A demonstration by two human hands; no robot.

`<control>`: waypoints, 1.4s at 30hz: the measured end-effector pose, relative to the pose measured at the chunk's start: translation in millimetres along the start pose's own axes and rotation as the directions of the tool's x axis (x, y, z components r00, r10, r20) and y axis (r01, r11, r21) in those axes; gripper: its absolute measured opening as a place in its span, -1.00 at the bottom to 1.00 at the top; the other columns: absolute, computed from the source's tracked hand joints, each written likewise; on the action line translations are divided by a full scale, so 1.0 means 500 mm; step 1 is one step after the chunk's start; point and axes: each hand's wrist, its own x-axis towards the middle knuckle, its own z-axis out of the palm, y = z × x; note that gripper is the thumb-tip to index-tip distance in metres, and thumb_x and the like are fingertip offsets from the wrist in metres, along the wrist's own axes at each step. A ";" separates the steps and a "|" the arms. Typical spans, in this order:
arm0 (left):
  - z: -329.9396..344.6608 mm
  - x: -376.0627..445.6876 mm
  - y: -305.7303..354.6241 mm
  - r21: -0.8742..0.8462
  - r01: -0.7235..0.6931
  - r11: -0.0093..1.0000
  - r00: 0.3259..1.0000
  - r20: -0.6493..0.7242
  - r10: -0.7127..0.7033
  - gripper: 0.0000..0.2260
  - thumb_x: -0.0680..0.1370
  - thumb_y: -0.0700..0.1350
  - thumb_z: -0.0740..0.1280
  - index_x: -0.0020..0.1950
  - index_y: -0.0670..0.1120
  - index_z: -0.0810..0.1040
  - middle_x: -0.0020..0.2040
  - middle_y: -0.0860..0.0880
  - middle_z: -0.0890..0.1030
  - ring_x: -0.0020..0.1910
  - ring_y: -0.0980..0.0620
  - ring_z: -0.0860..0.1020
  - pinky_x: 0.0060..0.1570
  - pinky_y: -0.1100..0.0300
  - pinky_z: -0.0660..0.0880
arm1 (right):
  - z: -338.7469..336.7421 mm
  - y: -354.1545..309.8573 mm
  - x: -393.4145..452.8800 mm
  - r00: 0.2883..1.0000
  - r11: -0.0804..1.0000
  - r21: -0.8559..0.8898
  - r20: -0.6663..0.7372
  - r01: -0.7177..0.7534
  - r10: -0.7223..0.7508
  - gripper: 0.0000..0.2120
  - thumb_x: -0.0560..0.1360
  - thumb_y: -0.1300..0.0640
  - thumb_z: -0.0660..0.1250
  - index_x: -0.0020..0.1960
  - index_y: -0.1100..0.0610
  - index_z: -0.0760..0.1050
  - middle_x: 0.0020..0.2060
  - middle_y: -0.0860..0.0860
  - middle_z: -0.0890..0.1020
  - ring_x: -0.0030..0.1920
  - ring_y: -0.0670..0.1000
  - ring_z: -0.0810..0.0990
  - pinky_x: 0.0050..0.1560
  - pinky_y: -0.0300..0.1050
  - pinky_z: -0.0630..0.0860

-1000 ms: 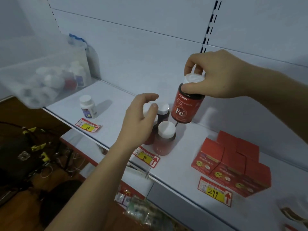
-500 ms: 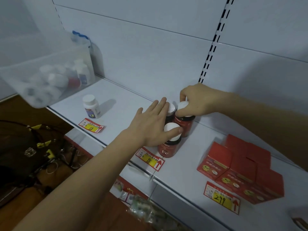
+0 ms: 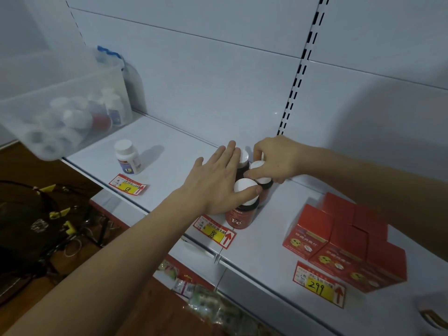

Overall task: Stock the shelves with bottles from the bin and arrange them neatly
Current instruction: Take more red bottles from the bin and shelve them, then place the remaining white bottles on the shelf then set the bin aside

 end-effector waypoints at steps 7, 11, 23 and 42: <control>-0.007 -0.005 0.001 -0.023 0.000 1.000 0.999 0.039 0.001 -0.10 0.52 0.49 -0.07 0.65 -0.09 -0.15 0.65 -0.04 -0.18 0.62 -0.02 -0.16 0.53 -0.26 0.02 | -0.009 0.018 0.000 0.998 0.996 0.073 0.024 0.049 -0.051 -0.63 0.58 -0.29 0.23 0.12 -0.01 0.47 -0.19 0.09 0.74 -0.39 -0.02 0.70 -0.31 -0.17 0.56; -0.035 -0.015 -0.010 -0.056 -0.014 0.998 0.999 0.036 0.016 -0.06 0.49 0.51 -0.13 0.64 -0.12 -0.16 0.65 -0.08 -0.18 0.62 -0.01 -0.17 0.54 -0.25 -0.07 | -0.048 0.020 0.013 0.980 0.985 -0.075 -0.111 0.155 -0.162 -0.62 0.55 -0.35 0.16 0.07 -0.08 0.50 -0.06 -0.04 0.69 -0.20 -0.15 0.58 -0.10 -0.09 0.48; -0.298 -0.141 -0.481 0.070 0.355 0.932 0.903 -0.282 -0.323 -0.41 0.62 0.28 0.04 0.44 -0.09 0.44 0.41 -0.08 0.52 0.35 -0.13 0.48 0.31 -0.01 0.41 | -0.175 -0.295 0.191 0.765 0.772 -0.239 -0.145 0.588 -0.628 -0.46 0.53 -0.31 0.15 0.44 -0.11 0.38 0.36 -0.17 0.47 0.30 -0.13 0.44 0.32 -0.19 0.34; -0.326 -0.053 -1.063 -0.024 0.263 0.965 0.964 -0.034 -0.264 -0.64 0.63 0.13 0.24 0.36 0.00 0.50 0.15 0.05 0.66 -0.10 0.11 0.58 -0.03 0.22 0.48 | -0.206 -0.852 0.696 0.807 0.724 -0.361 0.205 0.588 -0.554 -0.55 0.59 -0.17 0.30 0.43 -0.06 0.39 0.20 -0.07 0.57 0.11 0.00 0.53 0.19 -0.04 0.49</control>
